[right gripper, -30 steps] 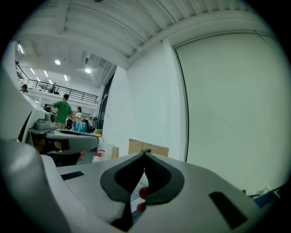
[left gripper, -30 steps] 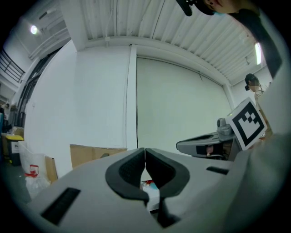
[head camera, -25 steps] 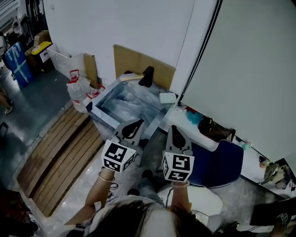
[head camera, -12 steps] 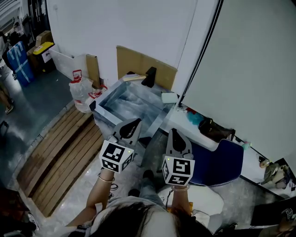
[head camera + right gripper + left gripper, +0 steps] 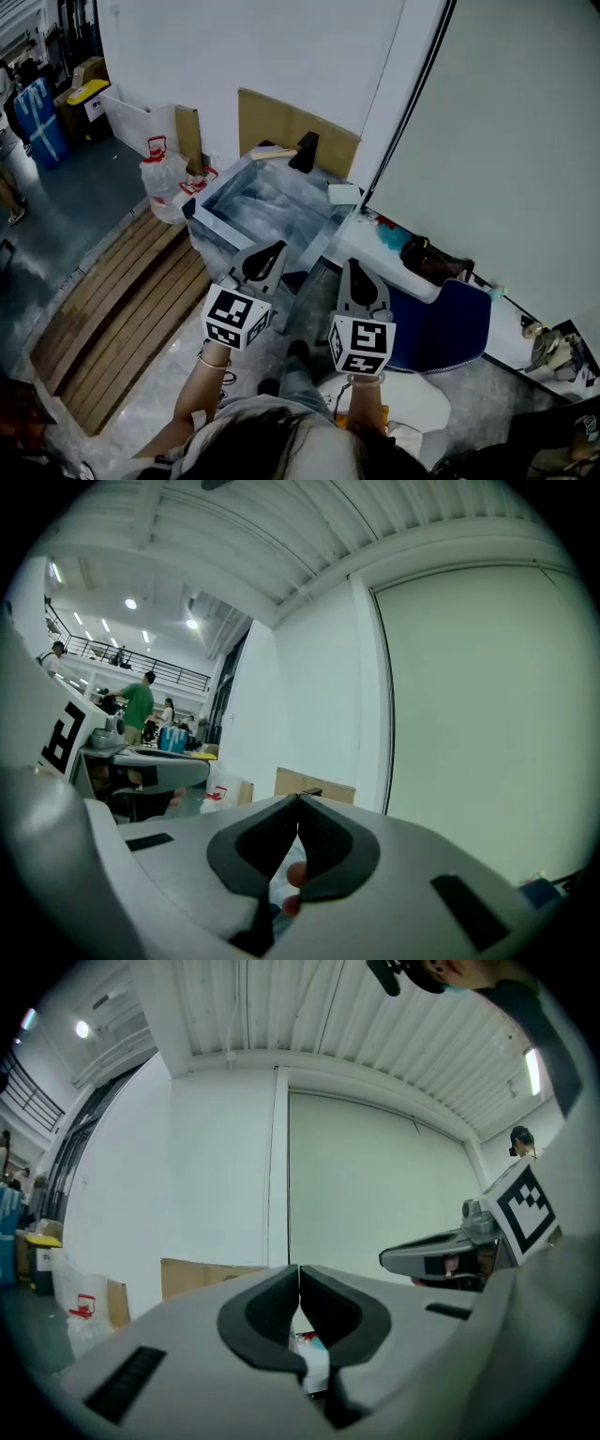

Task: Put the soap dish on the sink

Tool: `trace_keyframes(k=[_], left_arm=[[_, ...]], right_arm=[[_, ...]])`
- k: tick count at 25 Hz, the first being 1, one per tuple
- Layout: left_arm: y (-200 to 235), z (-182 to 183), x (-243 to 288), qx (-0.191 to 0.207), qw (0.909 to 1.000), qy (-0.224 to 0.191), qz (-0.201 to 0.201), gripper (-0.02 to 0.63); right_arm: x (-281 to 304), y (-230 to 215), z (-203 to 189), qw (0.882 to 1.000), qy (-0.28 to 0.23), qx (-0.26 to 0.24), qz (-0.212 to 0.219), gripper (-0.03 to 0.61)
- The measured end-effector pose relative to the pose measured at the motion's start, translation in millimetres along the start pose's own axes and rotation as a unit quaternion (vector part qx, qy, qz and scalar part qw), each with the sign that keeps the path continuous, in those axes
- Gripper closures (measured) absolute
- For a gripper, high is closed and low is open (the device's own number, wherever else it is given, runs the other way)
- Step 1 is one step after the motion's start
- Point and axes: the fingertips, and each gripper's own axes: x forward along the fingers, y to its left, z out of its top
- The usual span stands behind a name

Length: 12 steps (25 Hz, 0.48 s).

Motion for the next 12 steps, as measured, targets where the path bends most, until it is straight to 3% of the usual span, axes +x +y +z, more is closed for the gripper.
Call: trace_keyframes(k=[12], left_arm=[[-5.3, -5.0, 4.9, -0.008, 1.0, 0.001, -0.001, 0.604]], right_arm=[[-2.0, -3.7, -0.9, 1.0, 0.003, -0.004, 0.007, 0.553]])
